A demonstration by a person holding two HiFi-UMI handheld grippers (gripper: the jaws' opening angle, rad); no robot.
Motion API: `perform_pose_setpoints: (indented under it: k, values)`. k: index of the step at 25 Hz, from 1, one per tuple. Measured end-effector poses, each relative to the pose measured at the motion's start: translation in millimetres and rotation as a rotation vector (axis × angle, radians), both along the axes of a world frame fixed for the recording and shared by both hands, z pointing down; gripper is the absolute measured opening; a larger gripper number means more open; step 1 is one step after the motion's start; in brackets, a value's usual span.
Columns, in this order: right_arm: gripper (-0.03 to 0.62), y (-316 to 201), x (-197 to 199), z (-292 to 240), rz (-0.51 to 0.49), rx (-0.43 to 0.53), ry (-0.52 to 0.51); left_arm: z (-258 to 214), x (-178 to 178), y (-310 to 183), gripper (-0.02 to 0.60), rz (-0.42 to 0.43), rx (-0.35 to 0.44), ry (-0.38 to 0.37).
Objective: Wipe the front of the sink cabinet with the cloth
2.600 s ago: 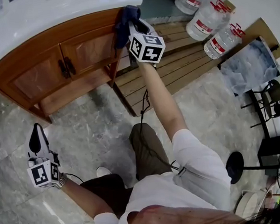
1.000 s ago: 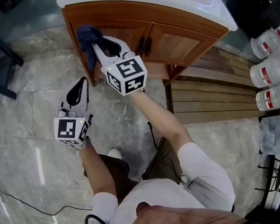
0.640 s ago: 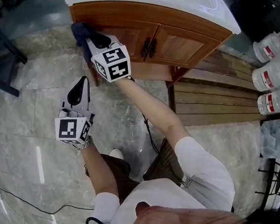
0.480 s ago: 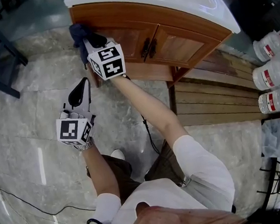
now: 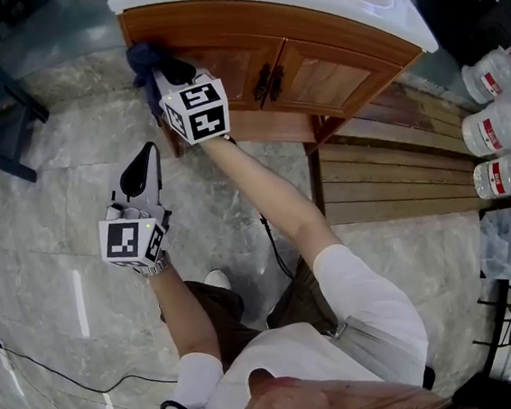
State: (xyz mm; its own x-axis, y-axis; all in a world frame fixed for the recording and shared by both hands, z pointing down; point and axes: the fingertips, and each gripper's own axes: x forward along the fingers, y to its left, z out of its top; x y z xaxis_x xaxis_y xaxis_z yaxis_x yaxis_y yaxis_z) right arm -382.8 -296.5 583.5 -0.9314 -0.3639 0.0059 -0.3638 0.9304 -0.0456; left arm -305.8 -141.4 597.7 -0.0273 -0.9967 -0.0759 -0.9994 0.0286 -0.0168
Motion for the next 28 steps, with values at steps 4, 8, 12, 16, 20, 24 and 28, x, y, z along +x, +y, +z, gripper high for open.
perform_pose_setpoints:
  k: [4,8,12,16,20,24,28]
  values:
    - [0.077,-12.2,17.6,3.4,0.037,-0.021,-0.014,2.7,1.4,-2.5,-0.002,0.015,-0.004,-0.001]
    - [0.077,-27.3,39.7,7.5,0.065,-0.026,-0.008,2.0,3.0,-5.6,-0.002,0.034,0.010,0.002]
    - [0.077,-41.7,65.3,9.4,0.109,-0.018,-0.004,4.2,1.4,-9.1,-0.002,0.047,0.015,0.011]
    - [0.077,-53.1,89.0,11.3,0.145,-0.012,-0.003,11.8,-0.1,-7.4,-0.002,0.059,0.000,0.005]
    - [0.077,-59.3,116.1,10.2,0.160,-0.012,-0.008,14.8,5.5,-6.8,-0.002,0.051,-0.013,0.010]
    - [0.077,-70.5,144.4,9.7,0.201,-0.018,-0.025,14.4,11.3,-11.6,-0.002,0.061,-0.023,0.002]
    - [0.072,-79.0,171.8,8.5,0.222,-0.012,-0.028,16.4,16.9,-16.7,-0.002,0.077,-0.022,0.001]
